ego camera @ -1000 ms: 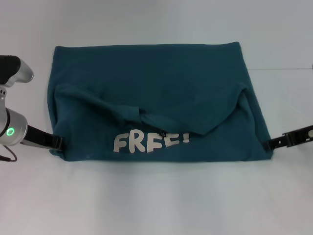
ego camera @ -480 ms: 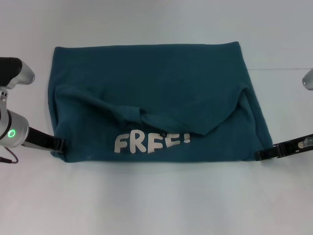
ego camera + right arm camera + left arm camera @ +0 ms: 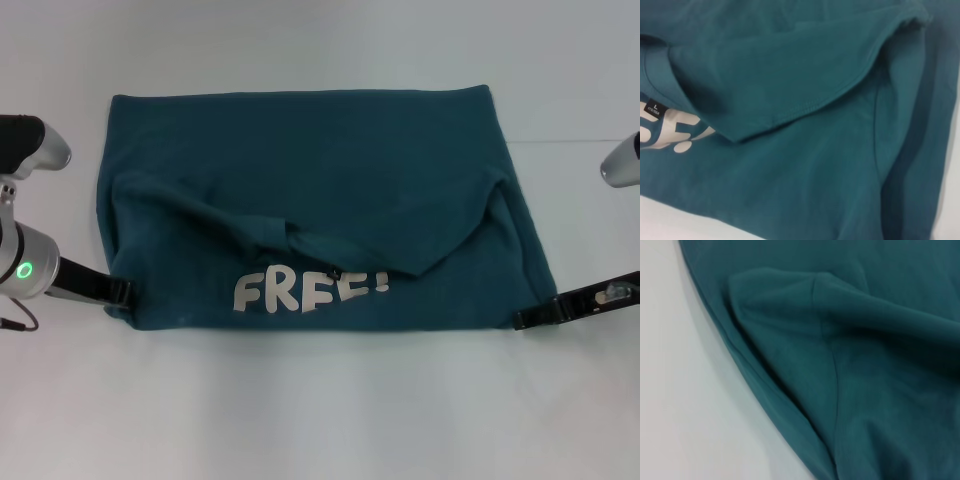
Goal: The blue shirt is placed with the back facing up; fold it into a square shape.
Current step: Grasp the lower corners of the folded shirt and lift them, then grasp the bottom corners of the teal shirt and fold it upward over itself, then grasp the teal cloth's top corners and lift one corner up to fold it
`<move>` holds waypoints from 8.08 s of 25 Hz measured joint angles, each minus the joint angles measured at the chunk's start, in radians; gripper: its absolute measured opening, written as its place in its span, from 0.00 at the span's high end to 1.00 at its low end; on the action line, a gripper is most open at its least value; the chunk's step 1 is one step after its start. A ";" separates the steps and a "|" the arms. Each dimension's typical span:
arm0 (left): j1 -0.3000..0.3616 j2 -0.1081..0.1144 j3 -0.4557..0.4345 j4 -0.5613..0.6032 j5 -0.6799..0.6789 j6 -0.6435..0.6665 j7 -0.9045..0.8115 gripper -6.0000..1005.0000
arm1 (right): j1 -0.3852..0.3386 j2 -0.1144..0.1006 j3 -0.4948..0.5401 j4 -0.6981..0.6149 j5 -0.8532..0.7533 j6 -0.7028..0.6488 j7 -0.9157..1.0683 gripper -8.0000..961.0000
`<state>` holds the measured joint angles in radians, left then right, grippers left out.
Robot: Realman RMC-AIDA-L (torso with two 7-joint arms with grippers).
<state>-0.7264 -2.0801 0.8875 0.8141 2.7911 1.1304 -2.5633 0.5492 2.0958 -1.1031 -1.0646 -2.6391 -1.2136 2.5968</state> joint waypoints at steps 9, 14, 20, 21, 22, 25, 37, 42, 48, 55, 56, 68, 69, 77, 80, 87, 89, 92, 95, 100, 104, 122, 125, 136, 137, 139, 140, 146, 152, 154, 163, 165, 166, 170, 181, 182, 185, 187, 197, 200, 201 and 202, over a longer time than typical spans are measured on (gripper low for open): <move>-0.004 0.003 0.001 0.000 -0.001 -0.002 0.000 0.90 | 0.033 -0.003 -0.005 0.064 -0.002 0.031 0.001 0.11; -0.006 0.001 0.002 0.001 -0.002 0.000 0.000 0.90 | 0.047 -0.002 -0.008 0.082 -0.014 0.046 0.001 0.14; -0.007 -0.002 0.002 0.001 -0.002 0.007 0.007 0.90 | 0.071 -0.004 -0.009 0.130 -0.016 0.077 -0.005 0.25; -0.007 -0.002 0.002 0.001 -0.002 0.007 0.008 0.90 | 0.074 -0.004 -0.009 0.136 -0.016 0.083 -0.007 0.27; -0.007 -0.003 0.002 0.001 -0.002 0.007 0.009 0.90 | 0.076 -0.004 -0.009 0.141 -0.016 0.088 -0.009 0.31; -0.007 -0.004 0.002 0.001 -0.003 0.008 0.015 0.90 | 0.077 -0.003 -0.010 0.148 -0.014 0.097 -0.011 0.43; 0.002 0.002 -0.002 0.015 -0.010 0.048 0.046 0.90 | 0.063 -0.002 -0.008 0.091 -0.007 0.061 -0.036 0.88; 0.004 0.000 -0.007 0.052 -0.010 0.098 0.051 0.90 | 0.038 -0.002 -0.009 -0.005 -0.006 -0.011 -0.043 0.88; 0.011 0.005 -0.007 0.119 -0.007 0.264 0.051 0.90 | 0.012 -0.003 -0.013 -0.118 -0.012 -0.192 -0.086 0.88; 0.042 0.024 0.003 0.212 0.017 0.568 0.062 0.90 | -0.048 -0.006 -0.097 -0.279 -0.033 -0.492 -0.123 0.89; 0.052 0.024 0.005 0.232 0.032 0.621 0.062 0.90 | -0.054 -0.005 -0.109 -0.294 -0.040 -0.531 -0.128 0.89; 0.136 -0.002 0.069 0.290 0.066 0.870 0.025 0.90 | -0.107 0.003 -0.223 -0.393 -0.010 -0.754 -0.157 0.89; 0.141 -0.008 0.077 0.291 0.066 0.879 0.023 0.90 | -0.112 0.003 -0.238 -0.393 0.001 -0.754 -0.155 0.89; 0.149 -0.024 0.109 0.292 0.065 0.903 0.021 0.90 | -0.144 0.004 -0.349 -0.384 0.056 -0.746 -0.121 0.89; 0.143 -0.025 0.088 0.309 0.056 0.904 0.034 0.90 | -0.148 -0.001 -0.289 -0.407 0.085 -0.745 -0.134 0.89; 0.091 -0.013 -0.066 0.434 -0.014 0.898 0.069 0.90 | -0.090 -0.008 0.033 -0.435 0.143 -0.759 -0.214 0.89; 0.065 -0.008 -0.113 0.457 -0.031 0.879 0.079 0.90 | -0.063 -0.010 0.120 -0.436 0.153 -0.763 -0.228 0.89; 0.033 0.003 -0.162 0.467 -0.046 0.831 0.086 0.90 | -0.020 -0.017 0.218 -0.430 0.156 -0.756 -0.235 0.89; 0.015 0.017 -0.184 0.468 -0.063 0.763 0.089 0.90 | 0.021 -0.021 0.290 -0.425 0.167 -0.721 -0.229 0.89; 0.006 0.026 -0.188 0.466 -0.076 0.611 0.083 0.90 | 0.040 -0.017 0.295 -0.420 0.165 -0.626 -0.201 0.89; 0.010 0.013 -0.181 0.429 -0.077 0.439 0.084 0.90 | 0.051 -0.013 0.276 -0.384 0.157 -0.513 -0.177 0.89; 0.025 -0.029 -0.108 0.196 -0.026 -0.053 0.047 0.90 | 0.101 -0.002 0.121 -0.009 0.121 0.079 -0.156 0.89; 0.021 -0.029 -0.105 0.195 -0.002 -0.057 0.032 0.90 | 0.107 -0.001 0.112 0.022 0.120 0.130 -0.158 0.89; -0.003 -0.028 -0.103 0.194 0.010 -0.060 0.000 0.90 | 0.102 0.002 0.031 0.057 0.126 0.228 -0.157 0.84; -0.005 -0.028 -0.103 0.194 0.010 -0.061 -0.001 0.90 | 0.102 0.002 0.027 0.060 0.126 0.234 -0.157 0.84; -0.006 -0.028 -0.103 0.193 0.010 -0.062 -0.005 0.90 | 0.102 0.002 0.022 0.068 0.127 0.240 -0.156 0.82; -0.007 -0.029 -0.103 0.191 0.011 -0.063 -0.007 0.90 | 0.102 0.002 0.021 0.073 0.128 0.242 -0.156 0.82; -0.010 -0.025 -0.106 0.165 0.012 -0.077 -0.018 0.90 | 0.095 0.003 0.020 0.086 0.130 0.278 -0.129 0.77; 0.002 -0.021 -0.129 0.174 0.005 -0.123 -0.055 0.87 | 0.085 0.001 0.020 0.084 0.138 0.296 -0.116 0.73; 0.000 -0.020 -0.137 0.174 0.005 -0.124 -0.055 0.85 | 0.085 0.001 0.019 0.080 0.142 0.297 -0.114 0.71; -0.004 -0.017 -0.149 0.175 0.008 -0.128 -0.061 0.56 | 0.081 -0.001 0.027 0.062 0.148 0.313 -0.108 0.51; 0.000 -0.017 -0.147 0.176 0.004 -0.128 -0.052 0.52 | 0.080 -0.002 0.027 0.057 0.149 0.314 -0.112 0.44; 0.002 -0.017 -0.147 0.177 0.001 -0.127 -0.045 0.50 | 0.079 -0.002 0.027 0.052 0.150 0.314 -0.114 0.40; 0.016 0.009 -0.155 0.175 -0.040 -0.075 -0.021 0.41 | 0.071 -0.002 0.016 0.019 0.150 0.301 -0.117 0.21; 0.087 0.055 -0.220 0.335 -0.048 0.284 -0.129 0.07 | 0.064 -0.003 -0.014 -0.156 0.098 0.140 -0.114 0.03; 0.092 0.054 -0.218 0.356 -0.033 0.311 -0.143 0.07 | 0.065 -0.002 -0.021 -0.178 0.087 0.121 -0.111 0.03; 0.107 0.041 -0.215 0.408 0.015 0.388 -0.176 0.07 | 0.063 -0.002 -0.056 -0.225 0.069 0.090 -0.106 0.03; 0.112 0.029 -0.210 0.424 0.040 0.421 -0.194 0.07 | 0.059 0.000 -0.084 -0.247 0.058 0.083 -0.104 0.03; 0.133 -0.003 -0.191 0.417 0.066 0.432 -0.249 0.07 | 0.051 -0.001 -0.145 -0.259 0.052 0.084 -0.114 0.03; 0.133 -0.003 -0.181 0.402 0.067 0.424 -0.267 0.07 | 0.046 -0.001 -0.157 -0.261 0.051 0.084 -0.115 0.03; 0.134 -0.003 -0.176 0.400 0.067 0.417 -0.273 0.07 | 0.045 -0.001 -0.161 -0.261 0.051 0.084 -0.115 0.03; 0.135 -0.003 -0.171 0.395 0.067 0.408 -0.279 0.07 | 0.043 -0.001 -0.167 -0.261 0.051 0.084 -0.116 0.03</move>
<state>-0.5910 -2.0835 0.7164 1.2092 2.8578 1.5385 -2.8421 0.5924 2.0948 -1.2703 -1.3259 -2.5878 -1.1291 2.4812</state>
